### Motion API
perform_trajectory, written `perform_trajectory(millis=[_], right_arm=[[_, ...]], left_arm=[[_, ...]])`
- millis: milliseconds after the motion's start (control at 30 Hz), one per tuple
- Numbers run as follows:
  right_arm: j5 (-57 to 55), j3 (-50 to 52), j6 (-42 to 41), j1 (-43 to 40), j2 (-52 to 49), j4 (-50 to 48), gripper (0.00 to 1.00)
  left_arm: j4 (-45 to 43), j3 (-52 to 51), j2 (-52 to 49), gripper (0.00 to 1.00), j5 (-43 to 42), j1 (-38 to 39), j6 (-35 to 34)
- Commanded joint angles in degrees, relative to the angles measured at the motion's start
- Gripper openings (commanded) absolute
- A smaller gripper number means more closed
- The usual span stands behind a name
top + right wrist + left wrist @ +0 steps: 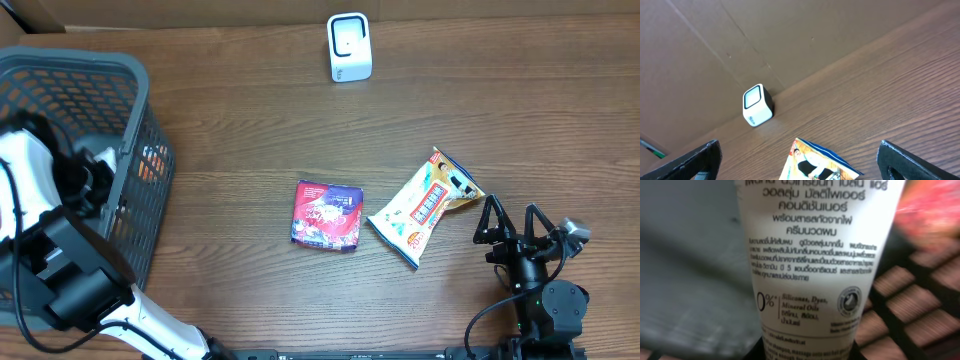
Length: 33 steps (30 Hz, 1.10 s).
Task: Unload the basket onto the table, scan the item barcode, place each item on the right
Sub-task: 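Reach the left gripper into the basket and grasp the white tube, then carry the white tube out and stand it left of the purple pack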
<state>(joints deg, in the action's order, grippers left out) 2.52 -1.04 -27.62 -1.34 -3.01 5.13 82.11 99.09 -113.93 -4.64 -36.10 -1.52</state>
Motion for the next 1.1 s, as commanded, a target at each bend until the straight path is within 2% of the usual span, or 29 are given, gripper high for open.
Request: perform_trajectory(millis=[0, 167, 233, 367, 567, 733, 867, 967, 1067], right_arm=[[-0.5, 0.6, 0.4, 0.4, 0.5, -0.5, 1.00], [-0.5, 0.6, 0.4, 0.4, 0.5, -0.5, 1.00], [-0.5, 0.6, 0.4, 0.4, 0.5, -0.5, 1.00], [-0.5, 0.6, 0.4, 0.4, 0.5, -0.5, 1.00], [-0.5, 0.6, 0.4, 0.4, 0.5, -0.5, 1.00], [-0.5, 0.6, 0.4, 0.4, 0.5, -0.5, 1.00], [-0.5, 0.6, 0.4, 0.4, 0.5, -0.5, 1.00], [-0.5, 0.6, 0.4, 0.4, 0.5, -0.5, 1.00], [-0.5, 0.6, 0.4, 0.4, 0.5, -0.5, 1.00]], left_arm=[[4.5, 11.7, 0.9, 0.04, -2.3, 0.5, -0.2], [14.8, 28.6, 1.0, 0.04, -2.9, 0.5, -0.2], [14.7, 32.8, 2.6, 0.04, -5.0, 0.5, -0.2], [14.6, 36.1, 9.0, 0.06, -13.9, 1.1, -0.2], [14.5, 37.4, 19.5, 0.06, -21.7, 5.2, 0.1], [14.3, 37.4, 25.9, 0.10, -21.7, 15.5, 0.4], [14.7, 36.3, 26.3, 0.11, -20.2, 26.4, 0.2], [14.7, 31.3, 26.3, 0.10, -12.2, 34.2, -4.4], [14.6, 23.0, 26.3, 0.04, -5.1, 41.1, -9.7]])
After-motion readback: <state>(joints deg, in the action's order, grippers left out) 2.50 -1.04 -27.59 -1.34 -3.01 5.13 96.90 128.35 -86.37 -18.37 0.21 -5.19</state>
